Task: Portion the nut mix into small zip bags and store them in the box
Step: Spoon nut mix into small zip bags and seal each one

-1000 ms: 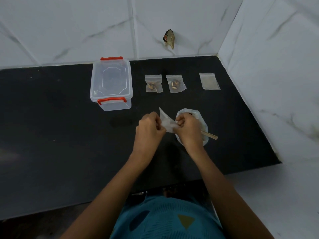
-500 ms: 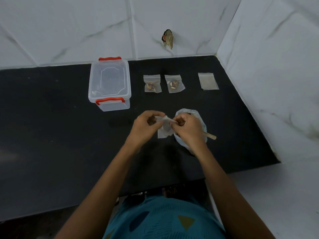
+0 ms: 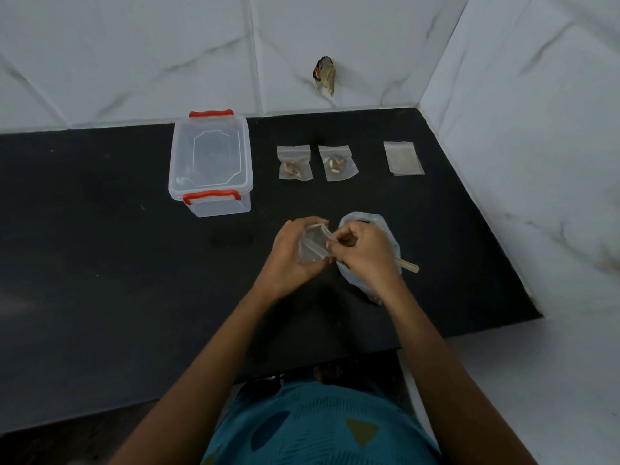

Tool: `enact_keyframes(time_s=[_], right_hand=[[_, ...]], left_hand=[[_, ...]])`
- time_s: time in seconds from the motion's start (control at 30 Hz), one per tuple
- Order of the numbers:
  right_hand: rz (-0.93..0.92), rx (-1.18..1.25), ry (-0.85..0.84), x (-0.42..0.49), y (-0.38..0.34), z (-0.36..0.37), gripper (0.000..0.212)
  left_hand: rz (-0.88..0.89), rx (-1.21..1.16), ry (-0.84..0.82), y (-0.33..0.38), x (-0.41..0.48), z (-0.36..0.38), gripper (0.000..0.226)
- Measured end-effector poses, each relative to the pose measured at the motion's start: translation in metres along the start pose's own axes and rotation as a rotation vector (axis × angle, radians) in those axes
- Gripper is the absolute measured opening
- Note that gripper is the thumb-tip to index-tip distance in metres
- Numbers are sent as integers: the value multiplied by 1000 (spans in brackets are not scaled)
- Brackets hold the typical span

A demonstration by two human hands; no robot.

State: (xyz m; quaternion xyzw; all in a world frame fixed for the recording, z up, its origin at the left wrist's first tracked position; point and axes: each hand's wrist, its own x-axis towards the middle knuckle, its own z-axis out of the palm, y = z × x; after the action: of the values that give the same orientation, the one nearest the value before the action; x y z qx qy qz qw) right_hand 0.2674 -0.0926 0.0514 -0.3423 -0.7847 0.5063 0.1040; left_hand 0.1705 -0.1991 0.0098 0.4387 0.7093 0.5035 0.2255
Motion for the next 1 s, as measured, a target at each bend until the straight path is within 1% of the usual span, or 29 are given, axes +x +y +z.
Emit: enact_keyframes(time_s=[0.1,0.23,0.3,0.37,0.43,0.47,0.53,0.6,0.67,0.73,0.83,0.9,0.93,1.0], right_hand=[[41,149,-67,0,2,-2,14],[30,84,-23,1,7,-2,12],[25,82,-28,1,6,-3,12],[51,135,-63,1,4,-6,7],[84,162,-76,-1,4,-11,4],[92,169,-69,-2,5,-14,4],[111,184,-32,-1,9,-20,11],[139,168,31,1,17,-26,16],[157,72,114,3,30,-33,14],[176,-99,199,5,46,-41,14],[230,-361,320,1,67,-55,25],[313,-522,338,-3,78,-62,37],[374,-548,320,-5,83,-65,42],[476,-460,264,-5,90,-67,46]], left_hand=[[-17,-147,1,0,0,-2,55],[14,-154,-60,-3,3,1,66],[43,-138,-56,-5,3,3,62],[68,-137,-25,-7,3,3,54],[72,-126,-11,-11,3,4,53],[65,-119,-14,-13,3,5,55],[34,-99,-29,-18,3,6,59],[1,-72,-56,-24,2,8,60],[-28,-45,-83,-28,2,11,61],[-64,-20,-95,-31,1,14,65],[-128,-3,-111,-35,2,19,73],[-129,21,-128,-37,3,21,70],[-116,35,-137,-38,4,23,66],[-89,36,-154,-39,4,26,59]])
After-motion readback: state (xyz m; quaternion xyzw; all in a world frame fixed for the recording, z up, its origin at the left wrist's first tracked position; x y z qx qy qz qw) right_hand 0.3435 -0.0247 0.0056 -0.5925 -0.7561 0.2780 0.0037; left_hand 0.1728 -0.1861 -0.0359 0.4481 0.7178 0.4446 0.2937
